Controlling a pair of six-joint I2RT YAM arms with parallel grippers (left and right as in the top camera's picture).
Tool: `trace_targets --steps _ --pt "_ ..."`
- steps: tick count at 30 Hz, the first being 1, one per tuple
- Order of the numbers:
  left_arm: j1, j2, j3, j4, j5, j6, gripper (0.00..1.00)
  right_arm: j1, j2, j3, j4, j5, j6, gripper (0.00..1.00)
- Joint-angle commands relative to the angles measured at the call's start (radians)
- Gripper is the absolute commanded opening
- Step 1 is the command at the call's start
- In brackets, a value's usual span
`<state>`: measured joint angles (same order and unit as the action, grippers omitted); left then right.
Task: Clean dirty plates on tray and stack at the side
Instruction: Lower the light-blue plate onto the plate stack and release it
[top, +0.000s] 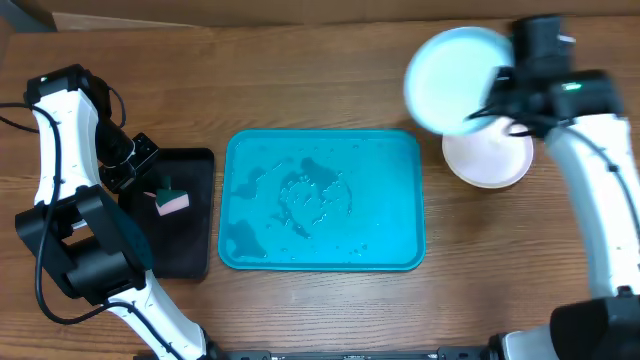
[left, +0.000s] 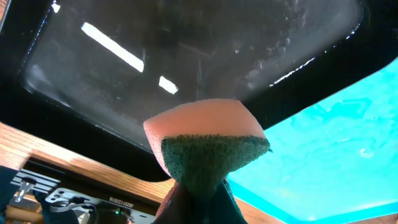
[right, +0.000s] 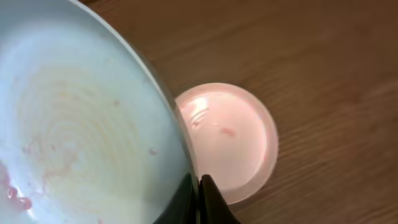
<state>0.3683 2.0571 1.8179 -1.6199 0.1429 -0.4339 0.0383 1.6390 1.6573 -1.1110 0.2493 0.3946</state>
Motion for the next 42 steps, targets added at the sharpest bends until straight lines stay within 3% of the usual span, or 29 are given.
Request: trace_targets --steps 1,7,19,20,23,24,30,34,42 --pt "0.002 -0.03 -0.005 -0.001 0.008 0.019 0.04 -0.144 0.022 -0.048 0.004 -0.177 0.032 0.04" --pt "-0.009 -0.03 -0.005 0.022 0.007 0.019 0.04 -0.294 0.084 -0.182 0.107 -0.201 0.032 0.04" --pt "-0.037 -0.03 -0.005 0.029 -0.023 0.019 0.04 -0.306 0.174 -0.248 0.237 -0.217 0.032 0.05" --pt "-0.037 -0.03 -0.005 0.029 -0.023 0.019 0.04 -0.306 0.175 -0.248 0.238 -0.218 0.032 0.12" --pt "-0.037 -0.03 -0.005 0.035 -0.023 0.019 0.04 -0.306 0.175 -0.248 0.233 -0.218 0.032 0.67" --pt "-0.037 -0.03 -0.005 0.037 -0.023 0.019 0.04 -0.305 0.175 -0.248 0.227 -0.22 0.032 0.76" --pt "-0.037 -0.03 -0.005 0.039 -0.062 0.007 0.05 -0.281 0.175 -0.249 0.2 -0.333 -0.002 0.87" --pt "-0.037 -0.03 -0.022 0.039 -0.076 -0.008 0.04 -0.248 0.175 -0.249 0.186 -0.464 -0.091 0.87" --pt "-0.034 -0.03 -0.157 0.15 -0.075 -0.008 0.04 -0.137 0.175 -0.249 0.166 -0.472 -0.092 0.87"
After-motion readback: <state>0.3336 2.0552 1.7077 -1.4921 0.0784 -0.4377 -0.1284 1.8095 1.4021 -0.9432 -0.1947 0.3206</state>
